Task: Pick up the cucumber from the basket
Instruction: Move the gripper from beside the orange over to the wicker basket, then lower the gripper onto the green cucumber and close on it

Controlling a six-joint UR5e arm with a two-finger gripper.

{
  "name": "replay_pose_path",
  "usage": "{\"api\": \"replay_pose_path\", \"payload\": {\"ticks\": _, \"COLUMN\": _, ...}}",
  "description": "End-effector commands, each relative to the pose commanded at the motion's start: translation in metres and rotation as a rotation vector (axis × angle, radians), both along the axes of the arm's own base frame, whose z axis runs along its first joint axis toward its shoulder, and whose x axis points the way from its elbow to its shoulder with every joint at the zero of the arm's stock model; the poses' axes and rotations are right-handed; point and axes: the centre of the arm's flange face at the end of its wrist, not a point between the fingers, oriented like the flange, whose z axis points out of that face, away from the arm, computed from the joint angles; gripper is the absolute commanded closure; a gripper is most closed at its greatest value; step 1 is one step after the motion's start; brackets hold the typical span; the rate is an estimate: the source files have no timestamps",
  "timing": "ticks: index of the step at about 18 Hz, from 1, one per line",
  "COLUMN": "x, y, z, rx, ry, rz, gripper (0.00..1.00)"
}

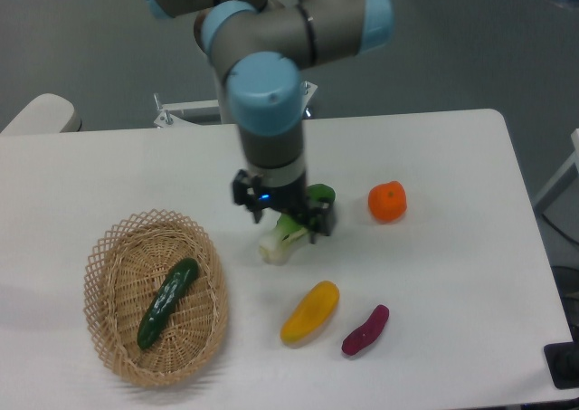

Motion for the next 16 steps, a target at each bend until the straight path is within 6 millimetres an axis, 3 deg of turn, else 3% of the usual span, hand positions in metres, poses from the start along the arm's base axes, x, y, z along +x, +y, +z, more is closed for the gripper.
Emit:
{"api": "replay_pose_path", "payload": {"ticks": 3, "x": 0.026, "y": 0.030, "z": -0.030, "rx": 0.017, "ry": 0.002, "rz": 0.003, "gripper": 0.00}}
{"api": "replay_pose_path", "payload": {"ticks": 7, "x": 0.054, "y": 0.056, "z": -0.057, "rx": 0.039, "ry": 0.015, "rz": -0.048, "gripper": 0.00}}
{"api": "replay_pose_path", "payload": {"ticks": 12, "x": 0.079, "y": 0.077, "z": -0.095, "rx": 0.018, "ry": 0.003, "rz": -0.117, "gripper": 0.00}}
{"api": "replay_pose_path", "payload": {"ticks": 16, "x": 0.086, "y": 0.082, "z": -0.119, "rx": 0.001, "ry": -0.002, "rz": -0.156, "gripper": 0.00}}
